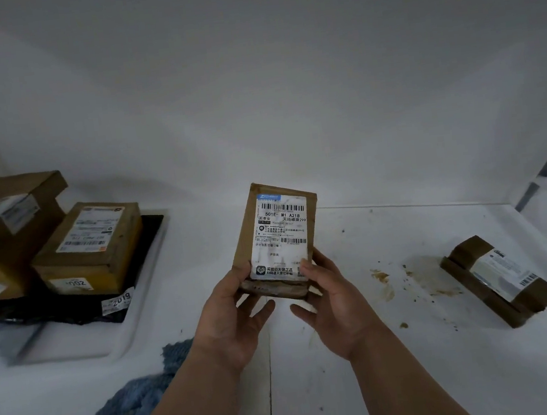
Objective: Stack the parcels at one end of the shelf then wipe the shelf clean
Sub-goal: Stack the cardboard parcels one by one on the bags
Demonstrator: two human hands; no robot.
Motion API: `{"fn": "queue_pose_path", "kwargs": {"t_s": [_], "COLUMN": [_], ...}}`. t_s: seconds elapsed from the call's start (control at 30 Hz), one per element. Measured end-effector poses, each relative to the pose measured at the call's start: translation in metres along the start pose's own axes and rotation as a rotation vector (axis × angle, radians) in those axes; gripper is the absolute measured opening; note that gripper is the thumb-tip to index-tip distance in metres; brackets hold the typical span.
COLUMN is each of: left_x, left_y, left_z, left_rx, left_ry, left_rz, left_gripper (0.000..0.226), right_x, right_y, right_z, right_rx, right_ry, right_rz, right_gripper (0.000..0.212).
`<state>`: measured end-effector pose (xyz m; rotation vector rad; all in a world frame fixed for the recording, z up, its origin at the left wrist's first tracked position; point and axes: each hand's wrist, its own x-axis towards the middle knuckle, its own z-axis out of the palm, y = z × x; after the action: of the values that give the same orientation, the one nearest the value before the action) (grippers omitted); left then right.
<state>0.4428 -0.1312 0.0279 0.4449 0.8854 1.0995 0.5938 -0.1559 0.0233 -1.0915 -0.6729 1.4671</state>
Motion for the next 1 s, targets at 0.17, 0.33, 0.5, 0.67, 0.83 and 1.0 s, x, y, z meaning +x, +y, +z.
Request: {"fn": "queue_pose_path", "kwargs": {"t_s": [0.17,0.33,0.5,0.67,0.83,1.0], "left_x": [0.006,0.007,0.001,0.006,0.012,0.025], "left_y": [0.027,0.074,0.127,0.172,0.208,0.227], "left_z": [-0.025,-0.054,-0.089,-0.125,-0.149,-0.165], "left_rx": [0.114,0.260,0.382,0.463,0.467,0.484], "left_ry": [0.052,0.143,0.214,0.301,0.376,0.384], "left_rz": [0.051,0.179,0.379,0.486,0.521,0.508], "left_gripper": [0.034,0.030,0.020,0.056,0.030,0.032], "right_x": [0.011,0.028,0.049,0.067,0.083,0.101], "right_y": [0.010,0.024,0.035,0.040,0.045,0.049], "right_z": [0.037,0.093,0.161,0.224,0.273,0.305], "right_rx": [-0.052,-0.025,-0.008,-0.081,-0.190,-0.365], "right_ry": [-0.014,-0.045,-0.048,-0.075,-0.109,-0.083], "right_rz": [-0.004,0.000,-0.010,-0.028,-0.025,-0.078], "right_gripper": [0.067,0.065,0.043,0.039,0.037,0.038]}}
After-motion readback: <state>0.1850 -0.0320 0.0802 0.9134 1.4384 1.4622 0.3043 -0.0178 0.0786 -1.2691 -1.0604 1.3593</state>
